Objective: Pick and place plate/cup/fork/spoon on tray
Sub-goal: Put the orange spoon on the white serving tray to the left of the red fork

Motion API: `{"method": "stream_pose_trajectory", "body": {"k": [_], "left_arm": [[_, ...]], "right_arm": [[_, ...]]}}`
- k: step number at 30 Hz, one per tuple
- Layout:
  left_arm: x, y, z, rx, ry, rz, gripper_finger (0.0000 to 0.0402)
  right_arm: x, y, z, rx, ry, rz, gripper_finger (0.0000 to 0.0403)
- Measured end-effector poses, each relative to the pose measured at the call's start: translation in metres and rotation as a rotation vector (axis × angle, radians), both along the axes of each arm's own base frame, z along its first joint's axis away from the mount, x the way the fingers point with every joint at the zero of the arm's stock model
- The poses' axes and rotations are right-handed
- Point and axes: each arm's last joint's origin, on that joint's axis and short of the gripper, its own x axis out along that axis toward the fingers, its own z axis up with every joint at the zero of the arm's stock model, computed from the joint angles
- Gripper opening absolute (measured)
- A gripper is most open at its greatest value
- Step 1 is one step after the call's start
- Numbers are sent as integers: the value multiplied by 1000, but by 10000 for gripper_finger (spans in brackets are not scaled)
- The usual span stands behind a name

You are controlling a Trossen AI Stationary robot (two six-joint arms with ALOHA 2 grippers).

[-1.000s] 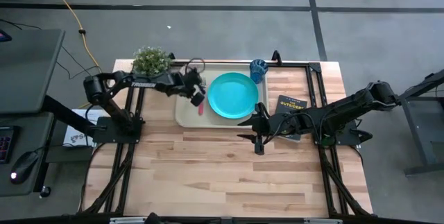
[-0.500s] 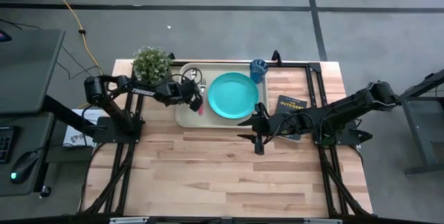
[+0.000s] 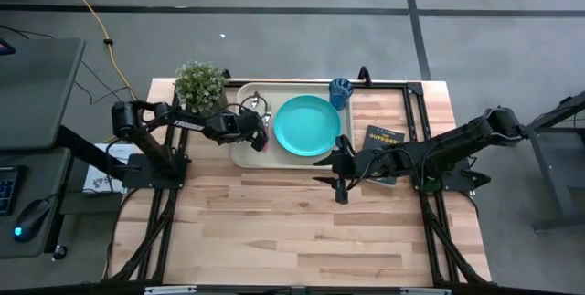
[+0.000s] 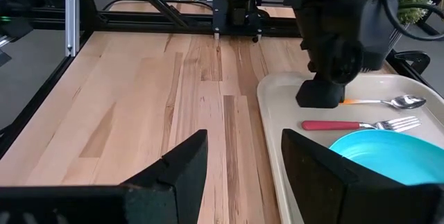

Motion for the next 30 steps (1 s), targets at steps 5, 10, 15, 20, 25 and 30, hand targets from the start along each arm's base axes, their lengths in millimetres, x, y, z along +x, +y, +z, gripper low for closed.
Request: {"method": "stream_pose_trajectory", "body": {"k": [5, 10, 15, 20, 25, 30], "left_arm": [[4, -15, -1, -18, 3, -12, 0], [8, -30, -1, -26, 5, -17, 0], [11, -43, -2, -23, -6, -12, 0], [15, -57, -2, -28, -32, -19, 0], [17, -66, -2, -10, -48, -6, 0], [18, -67, -2, 12, -49, 3, 0]], "right_arm": [[0, 0, 0, 0, 0, 0, 177], [0, 0, 0, 0, 0, 0, 177], [0, 0, 0, 0, 0, 0, 177], [0, 0, 0, 1, 0, 0, 177], [0, 0, 0, 1, 0, 0, 177], [0, 0, 0, 1, 0, 0, 177]]}}
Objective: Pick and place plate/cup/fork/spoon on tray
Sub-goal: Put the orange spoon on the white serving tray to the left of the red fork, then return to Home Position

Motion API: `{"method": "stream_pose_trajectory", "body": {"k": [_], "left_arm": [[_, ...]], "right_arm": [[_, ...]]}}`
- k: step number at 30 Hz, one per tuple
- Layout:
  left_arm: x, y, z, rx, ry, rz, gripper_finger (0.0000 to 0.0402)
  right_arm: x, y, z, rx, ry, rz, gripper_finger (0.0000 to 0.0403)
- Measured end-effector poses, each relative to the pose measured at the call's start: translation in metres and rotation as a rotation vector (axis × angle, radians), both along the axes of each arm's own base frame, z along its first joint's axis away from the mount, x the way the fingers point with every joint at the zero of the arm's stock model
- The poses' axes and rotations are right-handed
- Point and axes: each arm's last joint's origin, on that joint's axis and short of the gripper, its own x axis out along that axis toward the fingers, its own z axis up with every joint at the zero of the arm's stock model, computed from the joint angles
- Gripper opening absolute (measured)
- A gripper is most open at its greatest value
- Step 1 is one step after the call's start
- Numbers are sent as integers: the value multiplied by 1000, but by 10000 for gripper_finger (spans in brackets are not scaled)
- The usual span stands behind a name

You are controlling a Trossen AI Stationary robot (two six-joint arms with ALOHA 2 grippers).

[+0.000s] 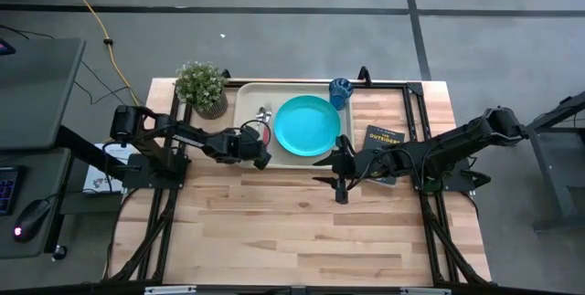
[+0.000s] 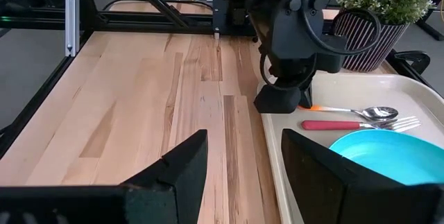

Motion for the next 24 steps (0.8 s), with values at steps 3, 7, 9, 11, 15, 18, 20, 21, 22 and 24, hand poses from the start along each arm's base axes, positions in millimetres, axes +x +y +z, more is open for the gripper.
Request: {"method": "stream_pose_trajectory", "body": {"k": [3, 7, 9, 11, 15, 18, 20, 21, 22, 24], "left_arm": [[1, 1, 3, 3, -16, 1, 0], [4, 1, 10, 9, -47, 1, 0], [8, 0, 13, 14, -73, -5, 0], [8, -1, 16, 15, -73, -14, 0], [14, -2, 33, 64, -102, -59, 0], [16, -3, 56, 119, -144, -113, 0], [13, -8, 74, 179, -172, -163, 0], [12, -12, 82, 210, -186, -197, 0], [11, -17, 91, 240, -206, -236, 0], [7, -30, 107, 307, -237, -326, 0]], "right_arm": [[0, 0, 0, 0, 0, 0, 177], [0, 0, 0, 0, 0, 0, 177], [0, 0, 0, 4, 0, -2, 177], [0, 0, 0, 7, 0, -3, 177], [0, 0, 0, 7, 0, -3, 177], [0, 0, 0, 5, 4, -3, 177], [0, 0, -1, -1, 7, 0, 177], [0, 0, -1, -9, 9, 3, 177], [0, 0, -1, -17, 9, 6, 177], [0, 0, -1, -23, 10, 9, 177]]}}
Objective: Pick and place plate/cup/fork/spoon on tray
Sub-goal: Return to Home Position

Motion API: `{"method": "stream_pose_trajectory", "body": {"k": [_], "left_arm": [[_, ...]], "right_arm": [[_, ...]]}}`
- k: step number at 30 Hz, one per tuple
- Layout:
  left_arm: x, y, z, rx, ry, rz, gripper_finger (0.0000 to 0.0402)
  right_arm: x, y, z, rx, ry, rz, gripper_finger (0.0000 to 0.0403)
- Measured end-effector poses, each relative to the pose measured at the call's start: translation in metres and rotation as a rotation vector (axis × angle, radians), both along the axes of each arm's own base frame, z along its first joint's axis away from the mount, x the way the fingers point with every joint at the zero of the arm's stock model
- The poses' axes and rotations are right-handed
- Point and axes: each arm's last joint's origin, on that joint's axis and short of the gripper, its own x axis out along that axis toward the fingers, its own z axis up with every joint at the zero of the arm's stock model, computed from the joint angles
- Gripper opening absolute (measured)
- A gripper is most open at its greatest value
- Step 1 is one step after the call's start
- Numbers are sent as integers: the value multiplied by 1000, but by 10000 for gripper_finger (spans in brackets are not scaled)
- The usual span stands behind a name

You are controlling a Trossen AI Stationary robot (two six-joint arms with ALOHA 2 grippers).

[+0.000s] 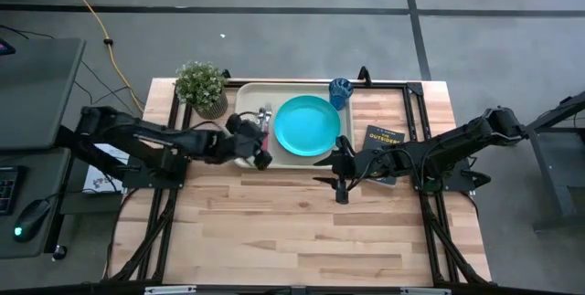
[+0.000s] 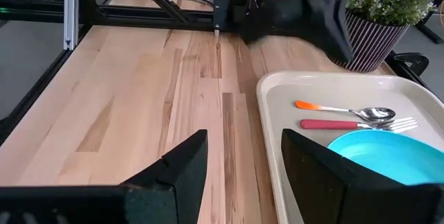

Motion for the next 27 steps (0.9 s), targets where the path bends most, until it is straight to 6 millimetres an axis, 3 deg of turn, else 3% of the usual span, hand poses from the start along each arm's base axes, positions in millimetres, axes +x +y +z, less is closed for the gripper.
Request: {"method": "stream_pose_trajectory", "body": {"k": [4, 9, 12, 18, 27], "left_arm": [[-10, -34, 22, 135, -122, -223, 0], [-32, -80, 28, 290, -326, -625, 0], [-48, -94, 35, 332, -442, -758, 0], [-81, -99, 54, 337, -550, -779, 0], [-114, -81, 29, 327, -586, -682, 0]], "right_arm": [[0, 0, 0, -21, 0, 6, 177], [0, 0, 2, -36, -11, 13, 177], [-2, -1, 9, -31, -49, 13, 177], [-17, -2, 27, -13, -119, -63, 177], [-45, 1, 24, -36, -143, -131, 177]]}}
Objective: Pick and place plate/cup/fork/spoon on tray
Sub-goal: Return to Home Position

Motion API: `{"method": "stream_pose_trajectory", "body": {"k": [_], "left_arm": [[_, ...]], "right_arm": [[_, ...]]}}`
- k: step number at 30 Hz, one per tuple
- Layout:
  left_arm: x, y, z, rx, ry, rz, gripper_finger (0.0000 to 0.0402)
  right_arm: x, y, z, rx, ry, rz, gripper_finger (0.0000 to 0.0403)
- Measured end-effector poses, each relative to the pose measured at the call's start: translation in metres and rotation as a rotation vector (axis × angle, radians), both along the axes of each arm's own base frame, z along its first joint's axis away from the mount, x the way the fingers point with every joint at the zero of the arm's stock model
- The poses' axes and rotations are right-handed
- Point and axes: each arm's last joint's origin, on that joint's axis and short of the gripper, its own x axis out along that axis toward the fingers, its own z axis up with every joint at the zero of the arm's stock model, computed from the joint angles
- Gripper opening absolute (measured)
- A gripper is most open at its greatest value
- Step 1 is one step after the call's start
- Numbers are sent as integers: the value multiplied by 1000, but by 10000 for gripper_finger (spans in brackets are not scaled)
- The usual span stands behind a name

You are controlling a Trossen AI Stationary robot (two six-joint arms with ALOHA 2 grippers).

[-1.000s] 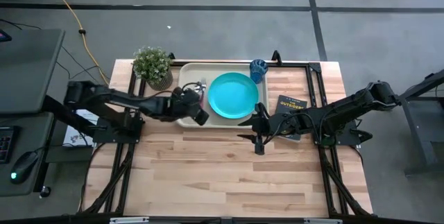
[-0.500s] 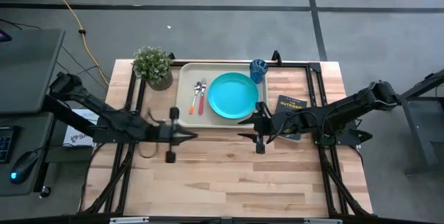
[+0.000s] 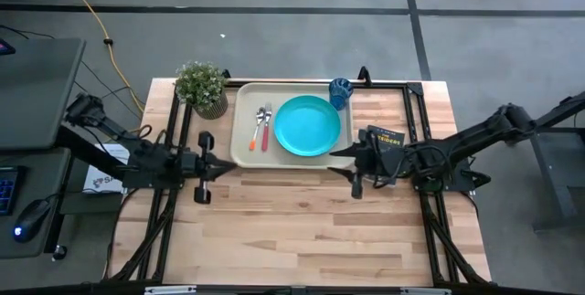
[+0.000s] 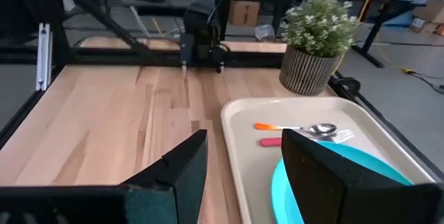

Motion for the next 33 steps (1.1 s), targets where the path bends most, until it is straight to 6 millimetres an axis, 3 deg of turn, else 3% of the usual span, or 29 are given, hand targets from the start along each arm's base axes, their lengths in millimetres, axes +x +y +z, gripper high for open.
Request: {"method": "stream_pose_trajectory", "body": {"k": [9, 18, 29, 33], "left_arm": [[-16, 27, -33, -83, -37, -71, 0], [-22, 49, -54, -144, -41, -21, 0], [-32, 58, -65, -168, 31, -8, 0], [-37, 59, -85, -179, 54, 29, 0]], "right_arm": [[-26, -9, 2, 62, -71, -31, 177], [-32, -11, -2, 69, -81, -29, 177], [-34, -11, -7, 85, -29, -34, 177], [-38, -9, -5, 86, -31, -25, 177]]}}
